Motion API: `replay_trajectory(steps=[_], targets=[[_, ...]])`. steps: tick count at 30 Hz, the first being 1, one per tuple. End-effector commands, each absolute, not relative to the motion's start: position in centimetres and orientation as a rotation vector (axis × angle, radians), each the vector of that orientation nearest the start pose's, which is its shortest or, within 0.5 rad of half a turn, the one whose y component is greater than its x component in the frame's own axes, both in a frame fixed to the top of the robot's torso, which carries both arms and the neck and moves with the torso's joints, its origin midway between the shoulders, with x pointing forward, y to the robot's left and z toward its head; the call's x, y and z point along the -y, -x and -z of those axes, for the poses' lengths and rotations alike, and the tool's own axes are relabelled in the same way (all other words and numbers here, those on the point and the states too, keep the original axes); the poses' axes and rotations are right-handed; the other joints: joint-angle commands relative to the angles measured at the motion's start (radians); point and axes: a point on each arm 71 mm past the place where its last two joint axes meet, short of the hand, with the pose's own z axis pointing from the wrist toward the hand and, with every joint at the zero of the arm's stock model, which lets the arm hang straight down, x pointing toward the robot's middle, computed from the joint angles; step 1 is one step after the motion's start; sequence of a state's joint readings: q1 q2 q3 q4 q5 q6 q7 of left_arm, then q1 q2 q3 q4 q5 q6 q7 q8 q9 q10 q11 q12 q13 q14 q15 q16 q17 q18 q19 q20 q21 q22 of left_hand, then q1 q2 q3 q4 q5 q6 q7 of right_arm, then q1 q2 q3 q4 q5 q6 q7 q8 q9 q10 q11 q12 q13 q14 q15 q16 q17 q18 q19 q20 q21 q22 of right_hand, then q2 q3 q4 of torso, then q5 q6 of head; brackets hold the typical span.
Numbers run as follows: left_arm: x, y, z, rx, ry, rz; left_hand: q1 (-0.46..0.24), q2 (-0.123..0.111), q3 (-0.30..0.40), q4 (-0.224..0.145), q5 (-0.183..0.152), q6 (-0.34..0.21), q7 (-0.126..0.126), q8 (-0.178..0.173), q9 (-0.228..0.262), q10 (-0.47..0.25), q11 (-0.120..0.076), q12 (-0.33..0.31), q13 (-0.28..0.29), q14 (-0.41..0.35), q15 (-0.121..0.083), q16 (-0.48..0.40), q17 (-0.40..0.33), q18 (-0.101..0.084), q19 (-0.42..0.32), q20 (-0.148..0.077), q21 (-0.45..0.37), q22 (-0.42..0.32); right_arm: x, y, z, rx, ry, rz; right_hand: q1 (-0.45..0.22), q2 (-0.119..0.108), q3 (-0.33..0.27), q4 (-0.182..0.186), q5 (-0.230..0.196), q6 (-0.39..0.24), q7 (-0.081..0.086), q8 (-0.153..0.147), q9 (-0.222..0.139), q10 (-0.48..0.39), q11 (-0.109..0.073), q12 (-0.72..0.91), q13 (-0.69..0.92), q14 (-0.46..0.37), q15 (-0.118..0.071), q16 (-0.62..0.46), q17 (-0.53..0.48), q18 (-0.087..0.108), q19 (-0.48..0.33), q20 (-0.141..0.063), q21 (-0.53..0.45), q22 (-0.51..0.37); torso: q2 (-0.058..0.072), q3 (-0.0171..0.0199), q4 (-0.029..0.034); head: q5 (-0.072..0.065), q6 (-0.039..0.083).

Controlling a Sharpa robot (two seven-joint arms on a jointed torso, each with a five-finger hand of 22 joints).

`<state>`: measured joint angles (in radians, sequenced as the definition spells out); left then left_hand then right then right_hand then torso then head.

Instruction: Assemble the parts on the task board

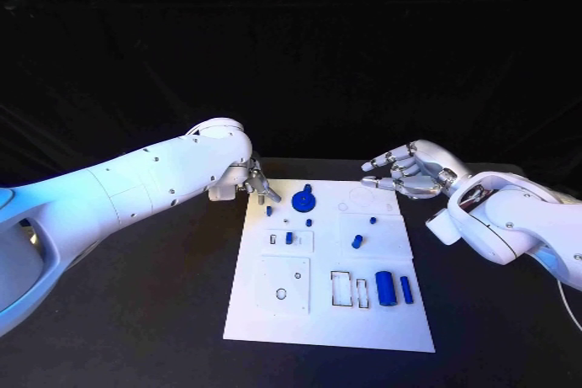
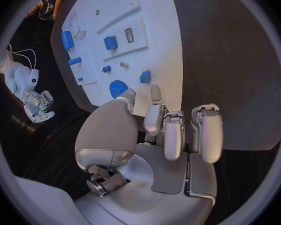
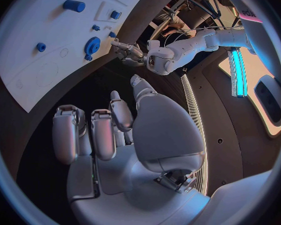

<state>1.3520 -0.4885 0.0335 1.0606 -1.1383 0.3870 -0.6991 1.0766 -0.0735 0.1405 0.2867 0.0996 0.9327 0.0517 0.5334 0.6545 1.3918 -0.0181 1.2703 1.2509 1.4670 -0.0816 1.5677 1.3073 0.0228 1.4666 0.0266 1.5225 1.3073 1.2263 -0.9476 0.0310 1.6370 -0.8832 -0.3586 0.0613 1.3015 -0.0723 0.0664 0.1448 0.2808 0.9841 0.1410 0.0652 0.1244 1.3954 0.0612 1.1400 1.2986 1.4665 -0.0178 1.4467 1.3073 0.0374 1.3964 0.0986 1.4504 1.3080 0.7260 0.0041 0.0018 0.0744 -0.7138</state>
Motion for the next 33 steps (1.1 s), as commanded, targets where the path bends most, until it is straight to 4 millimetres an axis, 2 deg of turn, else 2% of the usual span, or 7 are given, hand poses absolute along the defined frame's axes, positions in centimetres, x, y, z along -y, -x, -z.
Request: replay_trajectory(steps=[1, 10, 17, 33], targets=[[-17.66, -57.43, 15.88, -2.372, 0.135, 0.071, 0.008, 0.007, -0.007, 0.0, 0.002, 0.007, -0.001, 0.007, 0.001, 0.003, -0.002, 0.006, 0.001, 0.104, 0.003, 0.003, 0.263, -0.009, 0.08, 0.005, 0.005, 0.21, 21.82, -47.63, 13.54, -1.607, -0.312, -1.062, -0.007, 0.003, -0.007, 0.0, 0.006, 0.005, 0.001, 0.004, 0.002, -0.003, -0.006, -0.002, -0.001, 0.056, 0.002, -0.004, 0.042, 0.02, -0.006, -0.002, -0.007, 0.036, 0.0, 0.0004, 0.0, 0.001, 0.0], [-17.38, -57.33, 16.42, -2.398, 0.128, 0.067, 0.019, 0.014, -0.01, -0.003, 0.002, 0.006, -0.002, 0.009, 0.004, 0.003, -0.003, 0.005, 0.0, 0.104, 0.002, 0.003, 0.263, -0.008, 0.08, 0.004, 0.004, 0.21, 21.75, -47.63, 13.56, -1.608, -0.31, -1.063, -0.006, 0.004, -0.008, 0.0, 0.008, 0.006, 0.001, 0.004, 0.002, -0.003, -0.007, -0.002, -0.001, 0.056, 0.002, -0.004, 0.041, 0.02, -0.006, -0.002, -0.007, 0.036, 0.001, 0.0007, -0.0017, 0.004, 0.0], [-17.32, -57.3, 16.55, -2.401, 0.127, 0.067, 0.03, 0.022, -0.01, -0.004, 0.003, 0.005, -0.002, 0.01, 0.006, 0.004, -0.003, 0.006, 0.0, 0.104, 0.001, 0.003, 0.263, -0.008, 0.08, 0.003, 0.004, 0.21, 21.76, -47.64, 13.57, -1.608, -0.311, -1.062, -0.006, 0.004, -0.008, 0.0, 0.008, 0.006, 0.001, 0.004, 0.002, -0.003, -0.007, -0.002, -0.001, 0.056, 0.002, -0.004, 0.041, 0.02, -0.006, -0.002, -0.007, 0.036, 0.0, 0.0012, 0.0001, 0.003, -0.002], [-17.21, -57.2, 16.67, -2.412, 0.123, 0.069, 0.046, 0.029, -0.012, -0.009, 0.003, 0.003, -0.002, 0.012, 0.008, 0.004, -0.004, 0.007, 0.001, 0.104, 0.001, 0.003, 0.263, -0.009, 0.081, 0.003, 0.006, 0.213, 21.71, -47.64, 13.57, -1.609, -0.31, -1.063, -0.006, 0.004, -0.008, 0.0, 0.008, 0.006, 0.001, 0.004, 0.002, -0.003, -0.007, -0.002, -0.001, 0.056, 0.002, -0.004, 0.041, 0.02, -0.006, -0.002, -0.007, 0.036, 0.0, 0.0009, 0.0, 0.004, -0.001]])
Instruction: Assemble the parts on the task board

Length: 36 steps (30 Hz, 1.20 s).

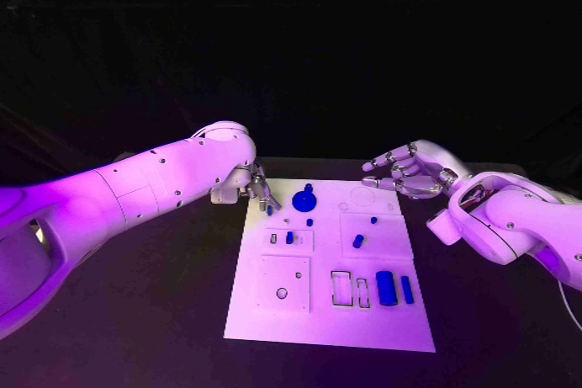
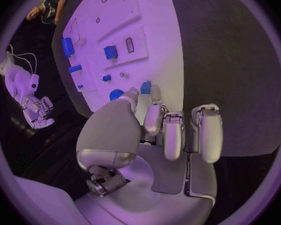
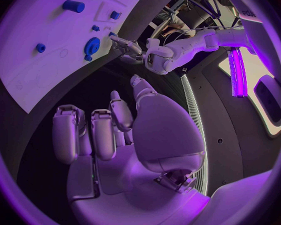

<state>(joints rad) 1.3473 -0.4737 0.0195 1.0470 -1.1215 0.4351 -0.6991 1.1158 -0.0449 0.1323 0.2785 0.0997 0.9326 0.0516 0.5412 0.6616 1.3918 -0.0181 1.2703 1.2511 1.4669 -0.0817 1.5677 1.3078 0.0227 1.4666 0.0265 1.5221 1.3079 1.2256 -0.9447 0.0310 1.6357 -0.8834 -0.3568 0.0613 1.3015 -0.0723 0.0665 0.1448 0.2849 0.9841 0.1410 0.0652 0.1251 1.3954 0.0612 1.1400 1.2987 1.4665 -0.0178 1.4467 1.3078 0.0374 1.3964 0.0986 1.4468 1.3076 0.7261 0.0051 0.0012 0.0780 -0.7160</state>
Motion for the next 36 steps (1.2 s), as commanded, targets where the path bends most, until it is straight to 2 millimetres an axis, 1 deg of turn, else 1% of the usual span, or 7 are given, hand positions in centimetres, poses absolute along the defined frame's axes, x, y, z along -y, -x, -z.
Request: replay_trajectory(steps=[1, 8, 14, 17, 20, 26, 36], targets=[[-17.21, -57.21, 16.67, -2.41, 0.125, 0.07, 0.009, 0.002, -0.004, -0.001, 0.003, 0.003, -0.002, 0.004, 0.001, 0.004, -0.004, 0.007, 0.001, 0.104, 0.001, 0.003, 0.263, -0.009, 0.081, 0.003, 0.006, 0.212, 21.72, -47.64, 13.57, -1.609, -0.31, -1.063, -0.006, 0.004, -0.008, 0.0, 0.004, 0.006, 0.001, 0.004, 0.001, -0.003, -0.007, -0.002, -0.001, 0.056, 0.002, -0.004, 0.041, 0.02, -0.006, -0.002, -0.003, 0.036, 0.0, 0.0, 0.0005, 0.001, 0.002], [-17.15, -57.26, 16.66, -2.404, 0.138, 0.08, 0.059, 0.04, 0.013, -0.018, 0.006, -0.001, -0.004, 0.007, 0.006, 0.004, -0.005, 0.007, 0.001, 0.104, 0.0, 0.003, 0.263, -0.008, 0.08, 0.002, 0.004, 0.21, 21.7, -47.63, 13.57, -1.609, -0.31, -1.064, -0.006, 0.004, -0.008, 0.0, 0.004, 0.006, 0.001, 0.004, 0.001, -0.003, -0.007, -0.002, -0.001, 0.056, 0.002, -0.004, 0.041, 0.02, -0.006, -0.002, -0.003, 0.036, 0.0, 0.0, -0.0003, 0.001, 0.001], [-17.06, -57.29, 16.7, -2.402, 0.146, 0.099, 0.184, 0.075, 0.09, -0.097, 0.012, -0.021, -0.011, -0.001, 0.006, 0.0, -0.012, 0.002, -0.002, 0.104, -0.005, 0.003, 0.263, -0.007, 0.078, -0.003, 0.001, 0.207, 21.69, -47.62, 13.57, -1.61, -0.309, -1.064, -0.006, 0.004, -0.008, 0.0, 0.004, 0.006, 0.001, 0.004, 0.001, -0.003, -0.007, -0.002, -0.001, 0.056, 0.002, -0.004, 0.041, 0.02, -0.006, -0.002, -0.003, 0.036, 0.0, 0.0, 0.0, 0.0, -0.001], [-17.05, -57.31, 16.73, -2.402, 0.151, 0.108, 0.222, 0.079, 0.139, -0.126, 0.013, -0.032, -0.008, -0.009, 0.003, -0.003, -0.01, -0.002, -0.005, 0.104, -0.005, 0.003, 0.263, -0.007, 0.077, -0.004, -0.001, 0.206, 21.69, -47.61, 13.57, -1.61, -0.309, -1.064, -0.006, 0.004, -0.008, 0.0, 0.004, 0.006, 0.001, 0.004, 0.001, -0.003, -0.007, -0.002, -0.001, 0.056, 0.002, -0.004, 0.041, 0.02, -0.006, -0.002, -0.003, 0.036, 0.0, 0.0003, 0.0, 0.0, 0.0], [-17.07, -57.32, 16.76, -2.402, 0.157, 0.119, 0.24, 0.073, 0.198, -0.147, 0.013, -0.039, -0.001, -0.014, 0.002, -0.005, -0.005, -0.006, -0.008, 0.104, 0.0, 0.003, 0.263, -0.006, 0.076, -0.002, -0.003, 0.204, 21.69, -47.61, 13.57, -1.611, -0.309, -1.064, -0.006, 0.004, -0.008, 0.0, 0.004, 0.006, 0.001, 0.004, 0.001, -0.003, -0.007, -0.002, -0.001, 0.056, 0.002, -0.004, 0.041, 0.02, -0.006, -0.002, -0.003, 0.036, 0.0, 0.0003, -0.0002, 0.001, 0.0], [-17.12, -57.29, 16.82, -2.399, 0.17, 0.142, 0.209, 0.028, 0.333, -0.175, 0.011, -0.042, 0.006, -0.009, 0.01, -0.004, 0.002, -0.013, -0.015, 0.104, 0.007, 0.003, 0.263, -0.006, 0.076, 0.004, -0.004, 0.204, 21.7, -47.59, 13.58, -1.613, -0.309, -1.064, -0.004, 0.005, -0.009, -0.001, 0.006, 0.006, 0.001, 0.003, 0.001, -0.002, -0.007, 0.0, -0.001, 0.056, 0.001, -0.005, 0.041, 0.019, -0.005, -0.002, -0.004, 0.037, 0.0, 0.0006, -0.0008, 0.002, 0.0], [-17.45, -56.59, 16.44, -2.353, 0.211, 0.207, 0.182, -0.008, 0.425, -0.205, 0.015, -0.042, 0.006, 0.006, 0.026, 0.002, 0.001, -0.008, -0.012, 0.104, 0.007, 0.003, 0.263, -0.007, 0.077, 0.004, -0.003, 0.207, 21.75, -47.56, 13.59, -1.615, -0.309, -1.064, -0.004, 0.005, -0.009, -0.001, 0.006, 0.006, 0.001, 0.003, 0.001, -0.002, -0.007, 0.0, -0.001, 0.056, 0.001, -0.005, 0.041, 0.019, -0.005, -0.002, -0.004, 0.037, -0.001, 0.002, 0.0007, 0.005, 0.002]])
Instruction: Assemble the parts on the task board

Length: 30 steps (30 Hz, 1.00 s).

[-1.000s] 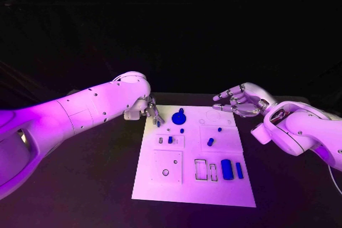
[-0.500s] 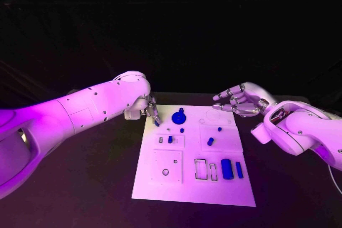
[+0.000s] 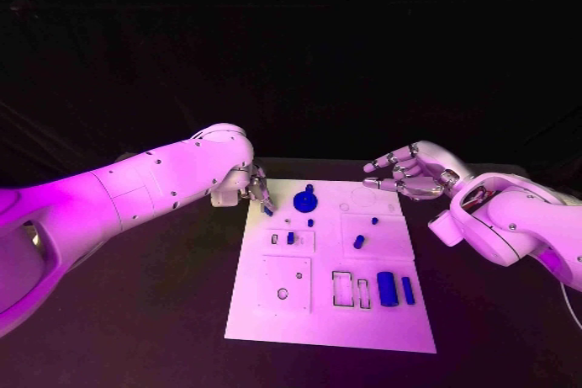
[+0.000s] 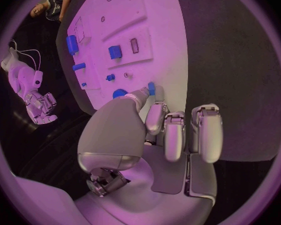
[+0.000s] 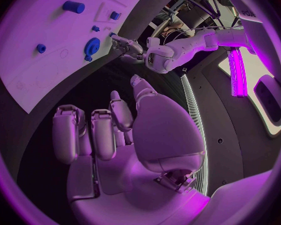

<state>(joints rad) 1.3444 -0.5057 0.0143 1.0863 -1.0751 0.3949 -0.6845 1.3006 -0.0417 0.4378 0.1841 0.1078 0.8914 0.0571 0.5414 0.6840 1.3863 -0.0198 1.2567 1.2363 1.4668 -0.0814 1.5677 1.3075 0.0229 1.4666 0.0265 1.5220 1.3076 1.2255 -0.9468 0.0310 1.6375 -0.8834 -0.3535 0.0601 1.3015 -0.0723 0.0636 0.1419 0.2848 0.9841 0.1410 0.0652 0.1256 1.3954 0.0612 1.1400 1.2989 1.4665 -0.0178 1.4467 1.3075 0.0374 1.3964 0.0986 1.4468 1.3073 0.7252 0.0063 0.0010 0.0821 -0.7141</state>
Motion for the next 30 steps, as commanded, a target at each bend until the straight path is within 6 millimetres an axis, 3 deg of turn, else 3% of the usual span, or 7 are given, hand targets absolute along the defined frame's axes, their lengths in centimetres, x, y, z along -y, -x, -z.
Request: replay_trajectory(steps=[1, 12, 18, 23, 30], targets=[[-17.5, -56.4, 16.3, -2.346, 0.214, 0.217, -0.005, -0.014, 0.127, -0.113, 0.007, -0.001, 0.0, 0.007, 0.005, 0.009, 0.003, 0.007, 0.004, 0.104, 0.007, 0.003, 0.263, -0.007, 0.078, 0.004, -0.002, 0.208, 21.8, -47.6, 13.6, -1.615, -0.309, -1.063, -0.004, 0.005, -0.006, 0.002, 0.006, 0.006, 0.001, 0.003, 0.001, -0.002, -0.007, 0.0, -0.001, 0.056, 0.001, -0.005, 0.041, 0.019, -0.005, -0.002, -0.004, 0.037, 0.0, 0.0008, 0.001, 0.001, 0.001], [-17.8, -54.2, 15.5, -2.269, 0.225, 0.315, -0.019, -0.048, 0.179, -0.134, 0.013, 0.006, -0.002, 0.019, 0.014, 0.019, 0.0, 0.014, 0.01, 0.104, 0.006, 0.003, 0.263, -0.008, 0.08, 0.002, 0.001, 0.213, 21.8, -47.6, 13.7, -1.618, -0.312, -1.061, -0.004, 0.006, -0.007, 0.002, 0.007, 0.006, 0.001, 0.003, 0.001, -0.002, -0.007, -0.001, -0.001, 0.056, 0.001, -0.005, 0.041, 0.019, -0.005, -0.002, -0.004, 0.036, 0.001, 0.0, 0.001, 0.008, 0.002], [-18.3, -52.5, 16.5, -2.262, 0.222, 0.337, -0.024, -0.061, 0.197, -0.14, 0.022, 0.012, -0.003, 0.022, 0.016, 0.023, -0.001, 0.015, 0.011, 0.104, 0.005, 0.003, 0.263, -0.009, 0.082, 0.001, 0.004, 0.216, 21.9, -47.6, 13.7, -1.62, -0.313, -1.061, -0.004, 0.006, -0.007, 0.002, 0.007, 0.006, 0.001, 0.003, 0.001, -0.002, -0.007, -0.001, -0.001, 0.056, 0.001, -0.005, 0.041, 0.019, -0.005, -0.002, -0.004, 0.036, -0.001, -0.0001, 0.0015, 0.009, -0.001], [-18.2, -51.3, 17.5, -2.264, 0.213, 0.348, -0.027, -0.066, 0.207, -0.143, 0.027, 0.015, -0.004, 0.024, 0.018, 0.025, -0.002, 0.017, 0.012, 0.104, 0.004, 0.003, 0.263, -0.01, 0.082, 0.001, 0.005, 0.218, 21.9, -47.6, 13.7, -1.621, -0.314, -1.06, -0.004, 0.006, -0.007, 0.002, 0.007, 0.006, 0.001, 0.003, 0.001, -0.002, -0.007, -0.001, -0.001, 0.056, 0.001, -0.005, 0.041, 0.019, -0.005, -0.002, -0.004, 0.036, 0.0, -0.0028, 0.0038, 0.008, -0.003], [-18.0, -50.4, 18.4, -2.275, 0.19, 0.344, -0.029, -0.07, 0.212, -0.144, 0.029, 0.017, -0.004, 0.025, 0.018, 0.027, -0.002, 0.018, 0.014, 0.104, 0.004, 0.003, 0.263, -0.01, 0.083, 0.0, 0.006, 0.219, 21.8, -47.6, 13.8, -1.622, -0.314, -1.06, -0.004, 0.006, -0.007, 0.002, 0.007, 0.006, 0.001, 0.003, 0.001, -0.002, -0.007, -0.001, -0.001, 0.056, 0.001, -0.005, 0.041, 0.019, -0.005, -0.002, -0.004, 0.036, 0.001, -0.002, 0.0003, 0.011, -0.004]])
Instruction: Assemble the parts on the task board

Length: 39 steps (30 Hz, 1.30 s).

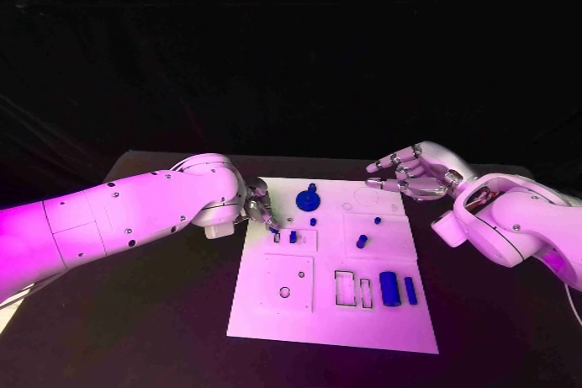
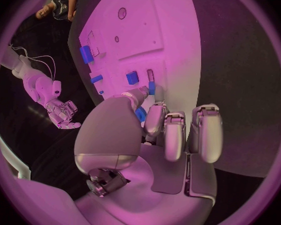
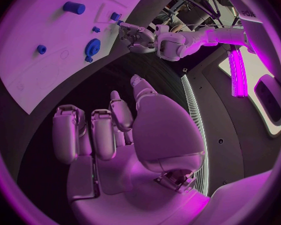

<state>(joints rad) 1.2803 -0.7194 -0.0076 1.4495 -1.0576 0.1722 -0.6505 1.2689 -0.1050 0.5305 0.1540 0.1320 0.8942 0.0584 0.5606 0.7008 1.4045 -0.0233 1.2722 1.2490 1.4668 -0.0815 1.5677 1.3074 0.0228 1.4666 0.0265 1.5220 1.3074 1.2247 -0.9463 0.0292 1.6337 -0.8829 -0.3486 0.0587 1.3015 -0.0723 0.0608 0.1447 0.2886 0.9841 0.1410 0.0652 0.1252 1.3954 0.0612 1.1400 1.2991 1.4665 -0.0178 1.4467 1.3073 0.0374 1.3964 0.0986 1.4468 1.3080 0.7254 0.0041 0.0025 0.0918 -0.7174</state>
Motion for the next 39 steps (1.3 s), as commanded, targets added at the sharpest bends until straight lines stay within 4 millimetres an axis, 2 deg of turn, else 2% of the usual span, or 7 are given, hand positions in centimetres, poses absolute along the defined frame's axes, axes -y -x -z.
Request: replay_trajectory(steps=[1, 4, 8, 39], targets=[[-18.0, -50.3, 18.6, -2.278, 0.188, 0.344, 0.003, -0.007, 0.12, -0.114, 0.005, 0.014, -0.005, 0.006, 0.002, 0.009, 0.001, 0.003, 0.002, 0.104, 0.004, 0.003, 0.263, -0.01, 0.083, 0.0, 0.006, 0.219, 21.8, -47.6, 13.8, -1.622, -0.315, -1.06, -0.004, 0.006, -0.004, -0.001, 0.003, 0.006, 0.001, 0.003, 0.002, -0.002, -0.007, -0.001, -0.002, 0.056, 0.001, -0.005, 0.041, 0.019, -0.005, -0.002, -0.004, 0.036, 0.001, -0.0002, -0.0009, 0.001, -0.002], [-17.8, -50.1, 18.8, -2.287, 0.18, 0.345, 0.003, -0.007, 0.12, -0.114, 0.005, 0.014, -0.005, 0.006, 0.002, 0.009, 0.001, 0.003, 0.002, 0.104, 0.004, 0.003, 0.263, -0.01, 0.083, 0.0, 0.006, 0.219, 21.9, -47.6, 13.8, -1.623, -0.315, -1.06, -0.004, 0.006, -0.004, -0.001, 0.003, 0.006, 0.001, 0.003, 0.002, -0.002, -0.007, -0.001, -0.002, 0.056, 0.001, -0.005, 0.041, 0.019, -0.005, -0.002, -0.004, 0.036, 0.001, -0.0009, -0.0004, 0.001, -0.003], [-17.7, -49.8, 19.0, -2.296, 0.17, 0.345, 0.001, -0.009, 0.123, -0.115, 0.006, 0.016, -0.006, 0.007, 0.002, 0.01, 0.001, 0.004, 0.002, 0.104, 0.004, 0.003, 0.263, -0.01, 0.083, 0.0, 0.006, 0.218, 21.9, -47.6, 13.9, -1.623, -0.315, -1.06, -0.004, 0.006, -0.004, -0.001, 0.003, 0.006, 0.001, 0.003, 0.002, -0.002, -0.007, -0.001, -0.002, 0.056, 0.001, -0.005, 0.041, 0.019, -0.005, -0.002, -0.004, 0.036, 0.0, 0.0009, -0.0001, 0.001, -0.005], [-17.8, -49.3, 19.5, -2.373, 0.097, 0.282, -0.004, -0.021, 0.138, -0.121, 0.015, 0.021, -0.007, 0.009, 0.003, 0.012, 0.0, 0.002, 0.001, 0.104, 0.003, 0.003, 0.263, -0.01, 0.083, -0.001, 0.006, 0.219, 21.9, -47.6, 13.9, -1.625, -0.315, -1.061, -0.004, 0.006, -0.004, -0.001, 0.003, 0.006, 0.001, 0.003, 0.002, -0.002, -0.007, -0.001, -0.002, 0.056, 0.001, -0.005, 0.041, 0.019, -0.005, -0.002, -0.004, 0.036, 0.001, 0.0002, -0.0006, 0.003, -0.011]])
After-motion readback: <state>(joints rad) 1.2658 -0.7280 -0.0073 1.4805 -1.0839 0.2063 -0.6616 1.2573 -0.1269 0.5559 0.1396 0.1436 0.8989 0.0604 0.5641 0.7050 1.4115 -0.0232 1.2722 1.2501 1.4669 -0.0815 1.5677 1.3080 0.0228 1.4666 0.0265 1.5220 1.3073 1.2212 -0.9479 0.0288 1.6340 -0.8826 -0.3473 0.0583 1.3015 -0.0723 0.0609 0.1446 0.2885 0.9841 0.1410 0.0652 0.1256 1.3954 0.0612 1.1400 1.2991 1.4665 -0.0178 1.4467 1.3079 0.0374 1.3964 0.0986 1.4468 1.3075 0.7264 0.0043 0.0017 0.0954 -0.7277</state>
